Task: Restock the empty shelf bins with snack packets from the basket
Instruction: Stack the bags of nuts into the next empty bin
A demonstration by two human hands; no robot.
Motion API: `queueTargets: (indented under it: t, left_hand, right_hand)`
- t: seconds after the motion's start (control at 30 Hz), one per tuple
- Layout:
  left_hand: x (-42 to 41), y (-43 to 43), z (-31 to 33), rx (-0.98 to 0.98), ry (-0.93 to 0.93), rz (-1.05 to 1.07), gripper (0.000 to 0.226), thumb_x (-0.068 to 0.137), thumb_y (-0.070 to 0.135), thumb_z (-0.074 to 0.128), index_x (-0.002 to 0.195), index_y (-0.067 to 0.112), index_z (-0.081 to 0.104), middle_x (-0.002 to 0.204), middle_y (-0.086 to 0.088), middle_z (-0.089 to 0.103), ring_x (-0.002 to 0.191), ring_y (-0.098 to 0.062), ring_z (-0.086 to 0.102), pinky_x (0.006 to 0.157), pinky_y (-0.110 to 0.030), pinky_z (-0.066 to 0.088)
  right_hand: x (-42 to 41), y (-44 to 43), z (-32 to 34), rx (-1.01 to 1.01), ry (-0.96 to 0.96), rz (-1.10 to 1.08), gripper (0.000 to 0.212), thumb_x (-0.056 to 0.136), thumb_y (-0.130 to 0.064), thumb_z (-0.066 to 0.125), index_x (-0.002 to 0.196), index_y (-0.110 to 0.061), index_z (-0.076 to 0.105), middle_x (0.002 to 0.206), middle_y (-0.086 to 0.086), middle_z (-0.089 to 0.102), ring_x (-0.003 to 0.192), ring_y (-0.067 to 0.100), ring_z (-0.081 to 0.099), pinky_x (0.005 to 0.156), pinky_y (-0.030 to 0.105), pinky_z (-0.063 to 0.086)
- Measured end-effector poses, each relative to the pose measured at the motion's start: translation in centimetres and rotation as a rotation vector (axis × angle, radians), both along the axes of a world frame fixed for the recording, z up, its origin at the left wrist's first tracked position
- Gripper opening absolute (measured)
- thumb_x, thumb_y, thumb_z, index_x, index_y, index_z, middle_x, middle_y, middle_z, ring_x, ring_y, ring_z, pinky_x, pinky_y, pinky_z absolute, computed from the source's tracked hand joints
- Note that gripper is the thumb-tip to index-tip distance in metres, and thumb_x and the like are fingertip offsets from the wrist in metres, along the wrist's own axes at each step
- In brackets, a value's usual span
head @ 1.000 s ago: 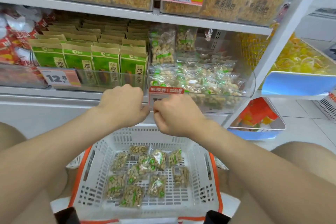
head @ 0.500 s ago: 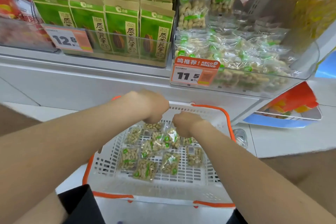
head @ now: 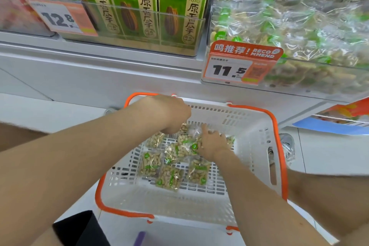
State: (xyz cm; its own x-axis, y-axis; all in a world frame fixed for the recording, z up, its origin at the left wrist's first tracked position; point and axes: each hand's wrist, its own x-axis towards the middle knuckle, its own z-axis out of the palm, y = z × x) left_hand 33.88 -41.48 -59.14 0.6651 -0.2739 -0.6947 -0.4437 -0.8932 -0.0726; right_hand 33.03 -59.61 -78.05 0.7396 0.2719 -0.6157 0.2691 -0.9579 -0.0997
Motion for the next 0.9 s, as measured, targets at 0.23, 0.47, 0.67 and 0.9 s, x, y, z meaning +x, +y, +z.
queueTargets:
  t: [0.23,0.47,0.67,0.9]
  left_hand:
    - [-0.2,0.1,0.4,0.023,-0.037,-0.008,0.042,0.105,0.003,0.043,0.142,0.017,0.055,0.137,-0.011,0.059,0.094,-0.021,0.047,0.077,-0.032,0.045]
    - [-1.1,0.9,0.8,0.024,-0.051,0.030,0.043,0.102,0.001,0.043,0.139,0.019,0.057,0.137,-0.011,0.053,0.091,-0.026,0.056,0.076,-0.036,0.049]
    - [-2.4,0.8,-0.3,-0.040,-0.046,-0.017,0.041,0.099,0.004,0.048,0.134,0.021,0.061,0.123,-0.004,0.066,0.104,-0.026,0.068,0.093,-0.045,0.059]
    - [-2.0,0.4,-0.1,-0.035,-0.023,-0.016,0.042,0.099,0.001,0.047,0.135,0.018,0.060,0.124,-0.006,0.065,0.111,-0.027,0.067,0.098,-0.046,0.057]
  right_hand:
    - [-1.1,1.5,-0.3,-0.061,0.018,0.133,0.012,0.098,-0.016,0.059,0.106,-0.019,0.067,0.108,0.005,0.065,0.120,0.031,0.046,0.105,0.051,0.034]
    - [-4.1,0.7,0.3,0.049,0.321,0.095,0.066,0.089,-0.007,0.067,0.147,-0.026,0.042,0.126,0.004,0.062,0.096,0.022,0.066,0.081,0.037,0.060]
    - [-6.3,-0.4,-0.1,-0.164,0.251,0.369,0.034,0.090,-0.005,0.072,0.120,-0.012,0.058,0.106,0.007,0.064,0.090,0.025,0.065,0.079,0.038,0.057]
    - [-7.0,-0.4,0.3,-0.168,0.395,0.356,0.024,0.091,-0.022,0.079,0.108,-0.010,0.067,0.098,0.002,0.064,0.084,0.023,0.062,0.062,0.032,0.047]
